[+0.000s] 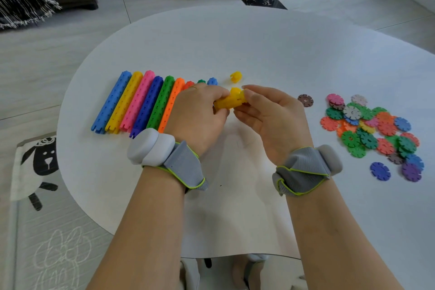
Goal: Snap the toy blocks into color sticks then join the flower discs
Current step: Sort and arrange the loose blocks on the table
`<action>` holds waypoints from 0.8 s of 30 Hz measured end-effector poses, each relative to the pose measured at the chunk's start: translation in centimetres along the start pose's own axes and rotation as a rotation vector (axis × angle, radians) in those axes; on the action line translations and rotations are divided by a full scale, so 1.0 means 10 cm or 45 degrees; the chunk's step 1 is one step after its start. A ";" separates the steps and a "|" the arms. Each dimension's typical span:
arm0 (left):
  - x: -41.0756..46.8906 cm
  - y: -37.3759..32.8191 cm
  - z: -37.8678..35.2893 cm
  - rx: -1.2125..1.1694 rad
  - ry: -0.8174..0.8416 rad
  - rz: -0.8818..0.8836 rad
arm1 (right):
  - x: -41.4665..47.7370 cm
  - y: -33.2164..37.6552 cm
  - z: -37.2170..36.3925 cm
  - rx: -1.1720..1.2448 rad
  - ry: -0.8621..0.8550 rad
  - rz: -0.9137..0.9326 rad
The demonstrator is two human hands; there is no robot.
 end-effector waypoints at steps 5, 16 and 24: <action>0.00 -0.01 -0.01 0.016 -0.013 -0.029 | -0.01 -0.03 0.01 -0.012 -0.002 -0.012; -0.04 -0.02 0.03 -0.002 -0.002 -0.071 | 0.01 -0.01 -0.05 -0.138 0.028 0.041; 0.01 0.24 0.12 0.003 -0.056 0.130 | 0.07 0.04 -0.11 -1.161 -0.169 0.250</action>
Point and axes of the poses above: each hand's wrist, its own x-axis towards the middle knuckle, its own z-axis out of the back of the hand, y = z × x, the point moved 8 cm from there along x, towards the middle knuckle, and after that the axes turned 10 degrees about y, right-handed, at the moved point
